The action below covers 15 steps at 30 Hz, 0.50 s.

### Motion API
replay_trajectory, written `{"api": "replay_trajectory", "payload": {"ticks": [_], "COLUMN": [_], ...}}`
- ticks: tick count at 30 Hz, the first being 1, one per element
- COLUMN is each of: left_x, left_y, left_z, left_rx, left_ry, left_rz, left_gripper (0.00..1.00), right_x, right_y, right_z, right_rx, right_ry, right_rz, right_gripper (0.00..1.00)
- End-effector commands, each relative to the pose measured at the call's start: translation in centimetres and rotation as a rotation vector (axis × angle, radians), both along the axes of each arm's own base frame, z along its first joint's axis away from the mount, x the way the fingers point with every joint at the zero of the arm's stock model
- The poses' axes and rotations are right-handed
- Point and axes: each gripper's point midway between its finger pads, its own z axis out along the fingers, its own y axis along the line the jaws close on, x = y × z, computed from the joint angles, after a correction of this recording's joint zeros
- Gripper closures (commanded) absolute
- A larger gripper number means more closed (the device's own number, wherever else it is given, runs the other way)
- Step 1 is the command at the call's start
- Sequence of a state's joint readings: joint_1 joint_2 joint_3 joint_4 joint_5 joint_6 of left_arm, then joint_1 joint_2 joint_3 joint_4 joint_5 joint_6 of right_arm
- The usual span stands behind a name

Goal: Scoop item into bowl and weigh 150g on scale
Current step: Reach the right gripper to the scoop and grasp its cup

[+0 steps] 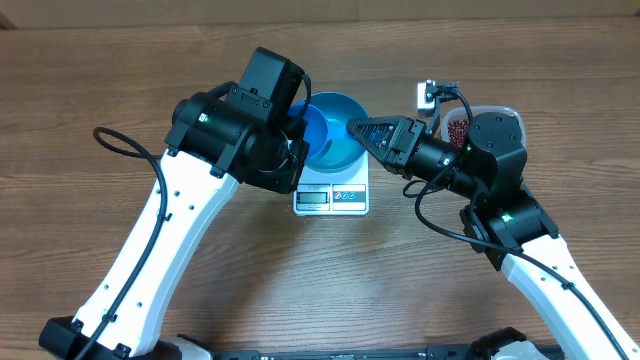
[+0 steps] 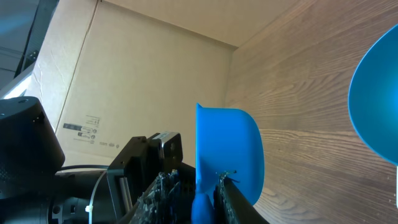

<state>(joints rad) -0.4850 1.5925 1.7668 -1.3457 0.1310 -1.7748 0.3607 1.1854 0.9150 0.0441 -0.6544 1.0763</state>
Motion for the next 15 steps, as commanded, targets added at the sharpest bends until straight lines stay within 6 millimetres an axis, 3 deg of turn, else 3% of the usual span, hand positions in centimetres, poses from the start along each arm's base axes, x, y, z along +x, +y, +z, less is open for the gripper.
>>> {"api": "replay_trajectory", "payload": {"ticks": [1, 15], "left_x": [-0.20, -0.09], "left_y": [-0.48, -0.73], "left_z": [0.92, 1.03], "left_rx": [-0.019, -0.025], "left_ry": [-0.020, -0.028], "left_rz": [-0.002, 0.000], "left_gripper": [0.96, 0.96], "right_x": [0.08, 0.02], "right_y": [0.00, -0.04], "right_z": [0.93, 0.46], "right_rx": [0.005, -0.004], "right_ry": [-0.025, -0.004], "right_rz": [-0.009, -0.010], "right_gripper": [0.77, 0.88]}}
